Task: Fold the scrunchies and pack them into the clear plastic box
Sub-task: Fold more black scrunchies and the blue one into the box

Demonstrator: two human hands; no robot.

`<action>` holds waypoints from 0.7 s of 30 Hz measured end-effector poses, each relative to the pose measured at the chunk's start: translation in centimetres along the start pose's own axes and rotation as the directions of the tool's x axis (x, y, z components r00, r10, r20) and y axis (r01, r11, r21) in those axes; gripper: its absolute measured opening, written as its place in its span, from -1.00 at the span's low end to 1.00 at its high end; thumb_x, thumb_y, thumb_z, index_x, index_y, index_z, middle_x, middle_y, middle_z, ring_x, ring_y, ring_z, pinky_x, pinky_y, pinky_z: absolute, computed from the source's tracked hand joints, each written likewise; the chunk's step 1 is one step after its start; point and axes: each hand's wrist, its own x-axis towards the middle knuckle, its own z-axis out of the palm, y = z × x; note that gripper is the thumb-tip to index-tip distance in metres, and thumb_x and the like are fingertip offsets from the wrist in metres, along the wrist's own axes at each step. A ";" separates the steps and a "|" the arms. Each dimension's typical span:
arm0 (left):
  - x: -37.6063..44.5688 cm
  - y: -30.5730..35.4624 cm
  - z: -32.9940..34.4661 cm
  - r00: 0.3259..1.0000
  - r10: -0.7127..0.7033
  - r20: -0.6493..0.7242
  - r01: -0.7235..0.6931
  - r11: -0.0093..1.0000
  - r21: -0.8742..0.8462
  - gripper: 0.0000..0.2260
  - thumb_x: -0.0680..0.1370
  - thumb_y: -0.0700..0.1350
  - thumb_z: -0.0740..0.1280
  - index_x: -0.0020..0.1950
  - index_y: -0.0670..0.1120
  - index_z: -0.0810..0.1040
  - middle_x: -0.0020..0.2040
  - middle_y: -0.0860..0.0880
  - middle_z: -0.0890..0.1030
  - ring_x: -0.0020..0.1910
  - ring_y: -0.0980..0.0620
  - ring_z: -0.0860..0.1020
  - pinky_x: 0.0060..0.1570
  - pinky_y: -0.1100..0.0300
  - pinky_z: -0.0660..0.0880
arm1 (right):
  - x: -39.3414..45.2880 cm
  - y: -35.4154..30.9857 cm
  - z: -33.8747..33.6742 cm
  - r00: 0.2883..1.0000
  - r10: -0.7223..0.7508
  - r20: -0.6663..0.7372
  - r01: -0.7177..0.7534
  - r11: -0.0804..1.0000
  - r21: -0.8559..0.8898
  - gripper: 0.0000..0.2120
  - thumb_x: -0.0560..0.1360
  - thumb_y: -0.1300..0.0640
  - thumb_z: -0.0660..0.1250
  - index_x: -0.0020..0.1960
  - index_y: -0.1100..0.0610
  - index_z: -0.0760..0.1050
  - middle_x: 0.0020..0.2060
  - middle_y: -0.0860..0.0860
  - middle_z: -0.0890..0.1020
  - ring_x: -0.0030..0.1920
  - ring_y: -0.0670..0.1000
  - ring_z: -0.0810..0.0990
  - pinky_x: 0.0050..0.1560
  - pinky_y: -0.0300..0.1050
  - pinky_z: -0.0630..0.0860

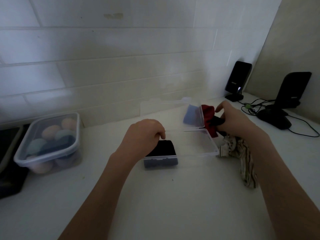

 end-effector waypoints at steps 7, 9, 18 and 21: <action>0.2 -0.1 0.4 1.000 -0.009 -0.023 0.008 0.999 -0.044 -0.74 0.46 -0.29 0.23 -0.15 -0.01 0.66 0.01 0.06 0.66 0.00 0.06 0.57 -0.03 0.14 0.50 | 0.1 -1.4 -0.5 0.954 -0.088 -0.288 0.149 0.969 0.198 -0.72 0.39 0.11 0.44 0.09 0.09 0.53 -0.28 -0.10 0.54 -0.30 -0.16 0.49 -0.30 -0.31 0.34; 0.2 -0.2 0.6 1.000 -0.007 -0.024 0.005 0.998 -0.068 -0.76 0.46 -0.28 0.24 -0.16 -0.01 0.65 0.00 0.06 0.67 -0.01 0.06 0.58 -0.04 0.17 0.50 | 0.1 -1.9 -0.3 0.931 -0.076 -0.357 0.172 0.954 0.246 -0.80 0.41 0.09 0.42 0.01 0.11 0.56 -0.24 -0.08 0.55 -0.28 -0.16 0.48 -0.30 -0.34 0.33; 0.4 -0.3 1.1 0.995 -0.013 -0.099 -0.012 0.968 -0.252 -0.77 0.48 -0.26 0.27 -0.10 0.02 0.66 -0.06 0.08 0.67 -0.11 0.15 0.58 -0.06 0.19 0.53 | -1.0 -5.0 -1.0 0.898 -0.041 -0.438 0.258 0.856 0.448 -0.73 0.43 0.04 0.39 -0.14 0.05 0.29 -0.32 -0.07 0.49 -0.34 -0.10 0.47 -0.34 -0.24 0.41; 0.4 0.3 1.0 0.990 -0.016 -0.142 -0.041 0.918 -0.395 -0.80 0.51 -0.18 0.32 0.08 0.05 0.59 -0.04 0.17 0.58 -0.13 0.26 0.53 -0.14 0.44 0.47 | -2.2 -6.6 -1.3 0.920 -0.058 -0.387 0.290 0.766 0.574 -0.71 0.42 0.02 0.39 -0.17 0.09 0.28 -0.15 0.16 0.64 -0.12 0.14 0.63 -0.09 0.06 0.59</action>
